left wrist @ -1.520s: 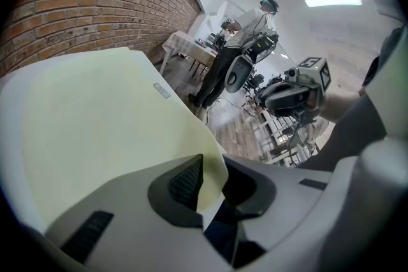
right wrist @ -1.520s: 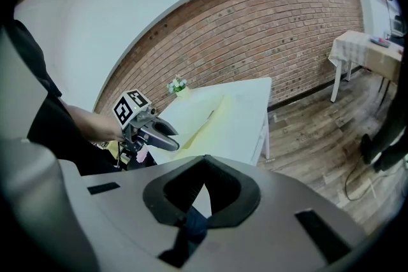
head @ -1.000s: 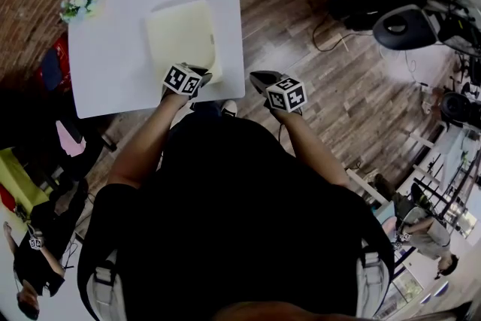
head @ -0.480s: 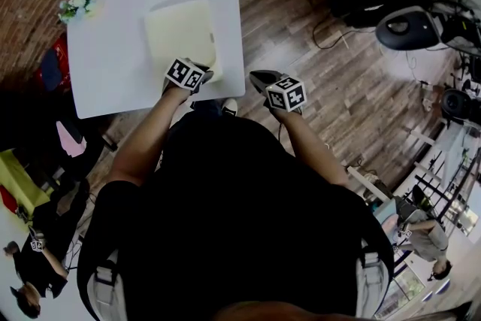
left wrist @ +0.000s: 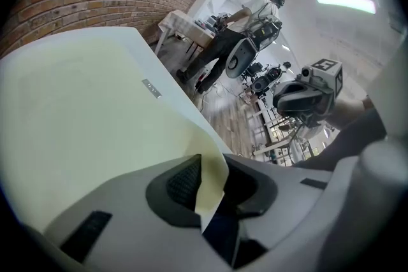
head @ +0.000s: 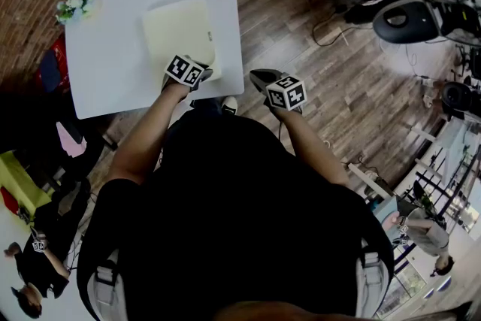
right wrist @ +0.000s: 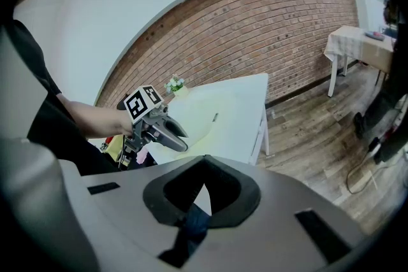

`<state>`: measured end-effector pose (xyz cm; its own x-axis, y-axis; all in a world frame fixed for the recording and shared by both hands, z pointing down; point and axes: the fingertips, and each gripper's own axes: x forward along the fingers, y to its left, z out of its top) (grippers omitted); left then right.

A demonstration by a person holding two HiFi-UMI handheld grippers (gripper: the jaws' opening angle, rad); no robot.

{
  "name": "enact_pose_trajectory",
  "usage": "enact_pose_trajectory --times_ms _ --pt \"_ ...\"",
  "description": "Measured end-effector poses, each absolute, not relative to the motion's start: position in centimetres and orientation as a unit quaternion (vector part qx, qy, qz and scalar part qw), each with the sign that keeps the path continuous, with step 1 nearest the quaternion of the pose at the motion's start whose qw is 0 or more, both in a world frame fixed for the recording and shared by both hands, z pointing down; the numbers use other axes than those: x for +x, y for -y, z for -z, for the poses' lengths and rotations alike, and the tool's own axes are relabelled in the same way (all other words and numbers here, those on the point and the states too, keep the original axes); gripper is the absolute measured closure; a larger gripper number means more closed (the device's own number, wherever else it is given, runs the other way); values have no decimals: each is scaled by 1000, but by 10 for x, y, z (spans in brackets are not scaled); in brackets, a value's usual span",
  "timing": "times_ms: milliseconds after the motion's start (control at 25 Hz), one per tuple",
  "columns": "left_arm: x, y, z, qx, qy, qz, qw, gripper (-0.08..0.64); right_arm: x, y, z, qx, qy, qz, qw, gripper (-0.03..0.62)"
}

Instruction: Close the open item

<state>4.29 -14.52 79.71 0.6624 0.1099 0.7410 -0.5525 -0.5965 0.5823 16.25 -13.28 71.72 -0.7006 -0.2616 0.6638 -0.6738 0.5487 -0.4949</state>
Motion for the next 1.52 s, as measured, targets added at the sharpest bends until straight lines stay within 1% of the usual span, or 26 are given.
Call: enact_pose_trajectory --times_ms 560,760,1040,1240,1360,1520 --pt "45 146 -803 795 133 -388 447 474 169 126 -718 283 836 -387 267 572" --pt "47 144 -802 795 130 -399 438 460 170 123 -717 285 836 -385 266 572" --pt "52 134 -800 806 122 -415 403 399 171 117 -709 286 839 -381 264 572" --pt "53 130 -799 812 116 -413 396 348 175 112 -708 290 837 -380 266 572" --pt "51 127 -802 815 120 -421 379 382 177 107 -707 291 838 -378 267 572" --pt "52 128 -802 818 129 -412 379 380 178 102 -706 291 838 -376 267 572"
